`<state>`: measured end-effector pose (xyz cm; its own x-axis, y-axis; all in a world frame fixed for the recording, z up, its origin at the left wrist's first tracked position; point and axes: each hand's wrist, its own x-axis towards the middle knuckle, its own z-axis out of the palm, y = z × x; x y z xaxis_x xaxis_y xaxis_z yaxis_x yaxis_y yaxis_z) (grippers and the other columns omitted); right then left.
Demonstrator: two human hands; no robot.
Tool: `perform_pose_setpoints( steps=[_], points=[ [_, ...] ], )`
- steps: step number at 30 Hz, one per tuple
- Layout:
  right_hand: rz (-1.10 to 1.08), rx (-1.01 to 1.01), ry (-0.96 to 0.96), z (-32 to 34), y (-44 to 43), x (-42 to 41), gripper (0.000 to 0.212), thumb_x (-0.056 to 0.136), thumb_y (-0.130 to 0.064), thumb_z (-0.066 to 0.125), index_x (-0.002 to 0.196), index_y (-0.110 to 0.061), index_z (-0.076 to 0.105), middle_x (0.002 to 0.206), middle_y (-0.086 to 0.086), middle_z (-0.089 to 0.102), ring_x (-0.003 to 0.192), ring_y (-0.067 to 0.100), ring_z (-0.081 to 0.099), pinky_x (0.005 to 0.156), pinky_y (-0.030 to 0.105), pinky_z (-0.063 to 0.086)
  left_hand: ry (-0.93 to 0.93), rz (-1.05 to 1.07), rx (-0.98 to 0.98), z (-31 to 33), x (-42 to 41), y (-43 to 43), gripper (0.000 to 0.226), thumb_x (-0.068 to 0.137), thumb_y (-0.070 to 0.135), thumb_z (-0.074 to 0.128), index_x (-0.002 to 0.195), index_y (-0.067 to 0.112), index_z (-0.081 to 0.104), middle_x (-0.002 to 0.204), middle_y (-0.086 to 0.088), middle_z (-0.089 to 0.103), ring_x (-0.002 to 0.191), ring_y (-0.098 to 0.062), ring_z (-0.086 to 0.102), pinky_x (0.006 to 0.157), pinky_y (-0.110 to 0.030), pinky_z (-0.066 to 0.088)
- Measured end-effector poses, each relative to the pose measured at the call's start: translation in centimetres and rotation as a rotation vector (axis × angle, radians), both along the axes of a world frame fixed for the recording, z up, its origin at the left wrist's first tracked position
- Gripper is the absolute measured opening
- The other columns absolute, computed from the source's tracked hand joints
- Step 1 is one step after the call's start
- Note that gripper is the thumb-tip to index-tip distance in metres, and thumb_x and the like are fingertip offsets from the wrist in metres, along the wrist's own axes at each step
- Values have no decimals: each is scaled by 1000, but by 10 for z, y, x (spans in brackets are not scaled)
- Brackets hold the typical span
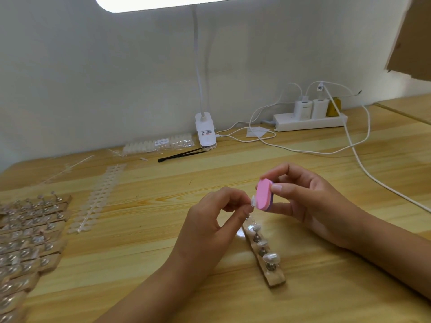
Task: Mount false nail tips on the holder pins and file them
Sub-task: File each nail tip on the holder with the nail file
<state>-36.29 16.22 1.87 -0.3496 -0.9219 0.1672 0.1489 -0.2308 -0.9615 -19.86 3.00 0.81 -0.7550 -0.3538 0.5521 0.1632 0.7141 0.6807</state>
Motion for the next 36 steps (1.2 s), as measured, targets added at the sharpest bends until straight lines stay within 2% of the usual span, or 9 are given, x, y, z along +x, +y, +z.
perform_pose_setpoints(
  steps=[4, 9, 13, 16, 22, 24, 28, 33, 36],
  points=[
    [61, 23, 49, 1, 3, 3, 19, 82, -19, 75, 101, -16, 71, 92, 4, 70, 92, 18, 70, 79, 31, 58, 6, -7, -15, 0, 0, 0, 10, 89, 32, 61, 97, 27, 65, 90, 13, 67, 89, -16, 64, 79, -32, 52],
    [-9, 15, 38, 3, 3, 3, 21, 79, -22, 73, 100, -18, 72, 92, 3, 71, 92, 17, 70, 79, 29, 58, -1, -6, -22, -1, 0, 1, 8, 89, 23, 65, 97, 24, 67, 88, 13, 67, 89, -15, 64, 79, -33, 52],
    [74, 44, 63, 3, 3, 5, 19, 81, -20, 75, 99, -16, 72, 95, 7, 71, 94, 20, 70, 78, 30, 58, 3, 1, -40, -1, 0, 0, 10, 89, 30, 62, 95, 24, 66, 89, 14, 66, 88, -14, 63, 78, -32, 52],
    [-20, 31, 44, 3, 3, 3, 18, 78, -22, 75, 96, -18, 73, 92, 5, 71, 90, 18, 71, 76, 28, 58, -2, -4, -65, -1, 0, 0, 11, 89, 31, 60, 97, 26, 66, 90, 15, 66, 89, -11, 63, 79, -26, 51],
    [37, 35, 53, 3, 3, 5, 16, 81, -19, 75, 96, -18, 72, 92, 6, 70, 92, 19, 70, 78, 31, 57, -6, -10, -36, -1, 0, -1, 10, 89, 34, 59, 94, 28, 65, 90, 14, 66, 90, -13, 63, 79, -26, 50],
    [-28, 27, 16, 2, 2, 2, 18, 78, -21, 73, 96, -19, 73, 89, 3, 70, 90, 18, 70, 79, 30, 57, -8, -22, -51, 0, 0, 1, 7, 89, 32, 59, 94, 33, 63, 91, 15, 66, 90, -11, 62, 79, -22, 49],
    [79, 40, 23, 3, 4, 4, 19, 80, -18, 76, 98, -15, 72, 91, 7, 70, 93, 20, 70, 79, 31, 58, -14, -15, -32, -1, 1, 1, 6, 89, 33, 61, 94, 33, 64, 90, 15, 66, 90, -13, 62, 79, -23, 49],
    [-41, 32, -5, 4, 3, 2, 21, 74, -24, 75, 95, -19, 74, 89, 4, 70, 89, 17, 70, 77, 29, 58, -25, 0, -19, -1, 0, 2, 8, 88, 21, 67, 92, 28, 65, 87, 15, 66, 88, -12, 62, 78, -25, 50],
    [97, 55, 17, 5, 5, 7, 16, 79, -18, 77, 94, -16, 72, 93, 9, 70, 90, 18, 70, 76, 29, 58, -27, 12, 0, 0, 0, 1, 5, 87, 24, 65, 92, 26, 66, 87, 15, 67, 89, -12, 63, 79, -27, 51]
  ],
)
